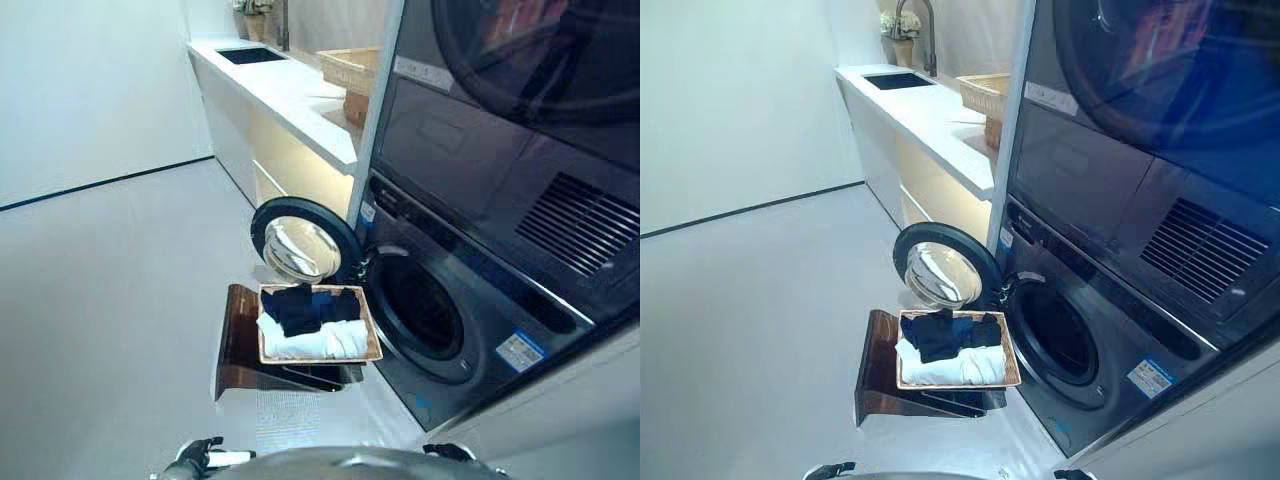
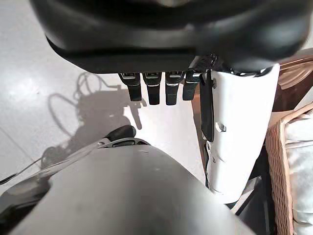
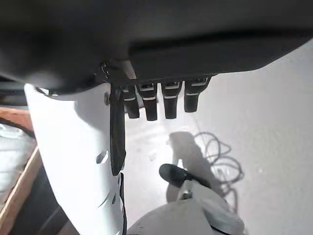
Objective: Pick up the clothes and place them into the washing machine
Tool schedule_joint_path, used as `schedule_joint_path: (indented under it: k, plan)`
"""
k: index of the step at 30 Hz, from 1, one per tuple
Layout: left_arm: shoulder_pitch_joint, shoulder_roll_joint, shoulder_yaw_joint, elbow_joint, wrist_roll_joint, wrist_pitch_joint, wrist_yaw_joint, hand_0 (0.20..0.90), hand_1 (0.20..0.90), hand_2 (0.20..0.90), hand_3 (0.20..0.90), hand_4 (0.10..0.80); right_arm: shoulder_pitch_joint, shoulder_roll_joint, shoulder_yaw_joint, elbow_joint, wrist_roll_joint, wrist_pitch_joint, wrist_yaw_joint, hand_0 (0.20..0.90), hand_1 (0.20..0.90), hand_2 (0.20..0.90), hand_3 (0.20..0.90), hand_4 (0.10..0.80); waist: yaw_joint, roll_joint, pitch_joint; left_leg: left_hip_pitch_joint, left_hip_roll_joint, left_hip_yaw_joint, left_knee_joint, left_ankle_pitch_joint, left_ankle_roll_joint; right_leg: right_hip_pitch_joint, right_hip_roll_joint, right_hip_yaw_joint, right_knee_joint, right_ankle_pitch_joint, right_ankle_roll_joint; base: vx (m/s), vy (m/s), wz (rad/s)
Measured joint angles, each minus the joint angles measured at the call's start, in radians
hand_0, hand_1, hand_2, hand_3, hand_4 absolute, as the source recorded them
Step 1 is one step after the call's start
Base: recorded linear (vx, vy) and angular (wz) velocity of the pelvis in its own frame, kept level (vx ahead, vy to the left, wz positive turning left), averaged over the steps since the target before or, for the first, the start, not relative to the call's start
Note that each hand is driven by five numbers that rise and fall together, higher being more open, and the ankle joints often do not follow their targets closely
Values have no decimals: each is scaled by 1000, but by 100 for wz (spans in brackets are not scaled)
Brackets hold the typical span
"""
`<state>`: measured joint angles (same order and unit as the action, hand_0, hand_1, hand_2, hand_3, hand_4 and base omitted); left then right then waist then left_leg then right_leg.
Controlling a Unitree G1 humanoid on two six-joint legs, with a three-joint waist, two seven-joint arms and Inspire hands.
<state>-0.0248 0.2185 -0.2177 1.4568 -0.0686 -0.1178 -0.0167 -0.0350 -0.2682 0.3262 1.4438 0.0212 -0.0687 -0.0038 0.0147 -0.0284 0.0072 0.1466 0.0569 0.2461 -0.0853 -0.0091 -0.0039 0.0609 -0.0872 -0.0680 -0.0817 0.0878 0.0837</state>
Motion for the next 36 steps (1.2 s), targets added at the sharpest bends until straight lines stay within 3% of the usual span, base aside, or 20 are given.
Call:
schedule_joint_path:
  k: [36]
  plan:
    - [3, 3, 7, 5, 0, 7, -4, 900, 900, 900, 900, 800, -32, 1, 37, -16, -74, 1, 1, 900, 900, 900, 900, 800, 0, -4, 28, 5, 2, 16, 0, -3, -2, -1, 6, 13, 0, 0, 0, 0, -1, 0]
